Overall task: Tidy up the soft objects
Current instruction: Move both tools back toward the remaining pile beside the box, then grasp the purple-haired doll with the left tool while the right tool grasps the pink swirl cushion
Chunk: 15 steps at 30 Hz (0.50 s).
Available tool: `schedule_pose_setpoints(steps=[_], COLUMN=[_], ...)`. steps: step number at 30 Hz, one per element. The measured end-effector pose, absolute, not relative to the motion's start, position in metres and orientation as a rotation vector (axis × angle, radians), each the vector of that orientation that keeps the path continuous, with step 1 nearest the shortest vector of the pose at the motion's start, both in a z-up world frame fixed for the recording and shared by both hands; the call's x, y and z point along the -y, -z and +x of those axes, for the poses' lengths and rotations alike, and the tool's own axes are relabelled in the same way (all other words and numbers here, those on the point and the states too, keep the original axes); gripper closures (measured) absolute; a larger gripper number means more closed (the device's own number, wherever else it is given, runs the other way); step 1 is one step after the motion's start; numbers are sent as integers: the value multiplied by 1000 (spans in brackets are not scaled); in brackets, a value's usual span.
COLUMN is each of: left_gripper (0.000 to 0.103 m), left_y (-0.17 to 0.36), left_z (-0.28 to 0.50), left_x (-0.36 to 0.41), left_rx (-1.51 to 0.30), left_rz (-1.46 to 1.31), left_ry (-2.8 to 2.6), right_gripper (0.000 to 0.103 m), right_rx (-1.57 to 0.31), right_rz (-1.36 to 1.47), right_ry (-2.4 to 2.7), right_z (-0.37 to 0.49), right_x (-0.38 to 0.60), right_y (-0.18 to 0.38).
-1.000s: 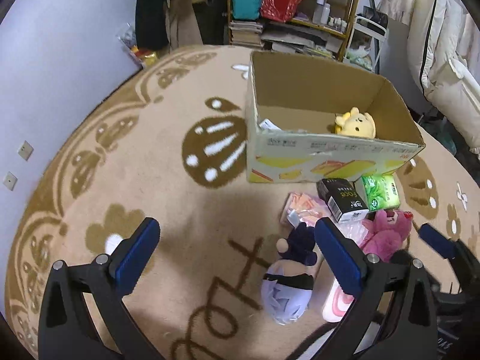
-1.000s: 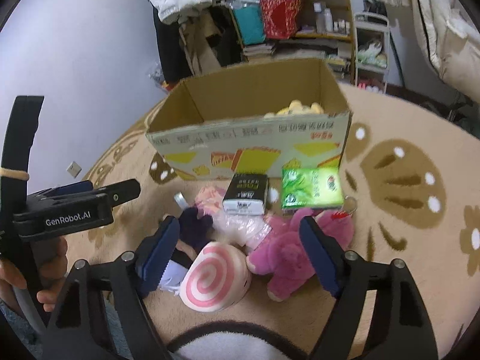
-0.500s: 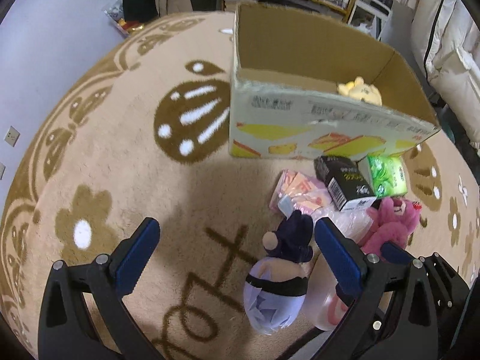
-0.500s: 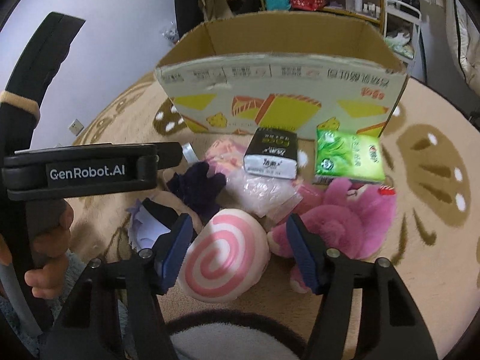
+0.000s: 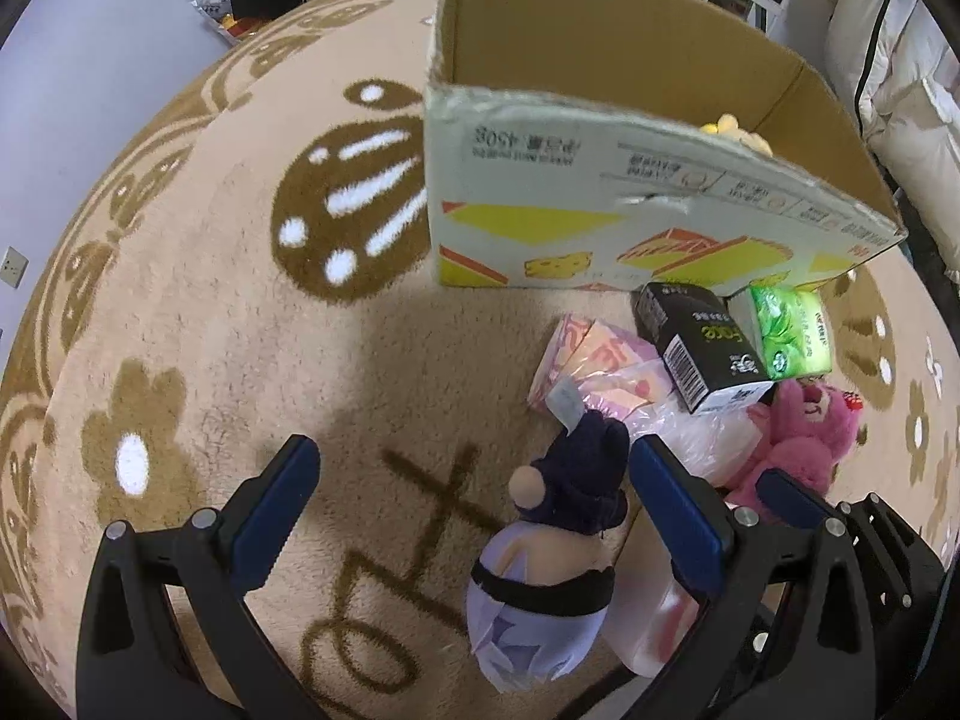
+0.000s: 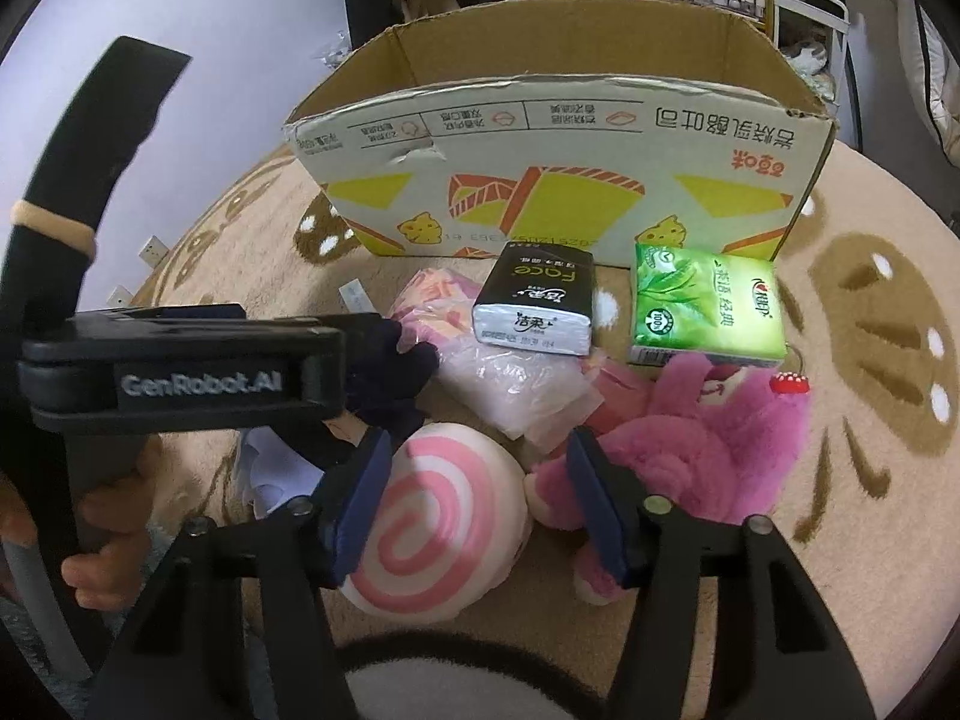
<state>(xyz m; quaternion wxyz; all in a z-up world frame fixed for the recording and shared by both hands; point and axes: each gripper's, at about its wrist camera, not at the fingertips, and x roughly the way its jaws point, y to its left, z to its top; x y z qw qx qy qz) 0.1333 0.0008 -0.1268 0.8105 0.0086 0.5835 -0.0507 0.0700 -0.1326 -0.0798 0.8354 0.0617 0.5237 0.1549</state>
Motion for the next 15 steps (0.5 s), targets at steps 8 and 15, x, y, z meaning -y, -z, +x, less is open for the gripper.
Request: schedule_pose_setpoints(steps=[8, 15], left_gripper=[1, 11], left_y=[141, 144], left_z=[139, 137], left_x=[4, 8], left_rx=[-1279, -1271], left_rz=[45, 69], left_ry=[109, 126], right_gripper=[61, 70], right_rx=[-1126, -1147], right_rz=[110, 124], right_ry=[-363, -343], right_z=[71, 77], right_x=[125, 128], right_y=[84, 91])
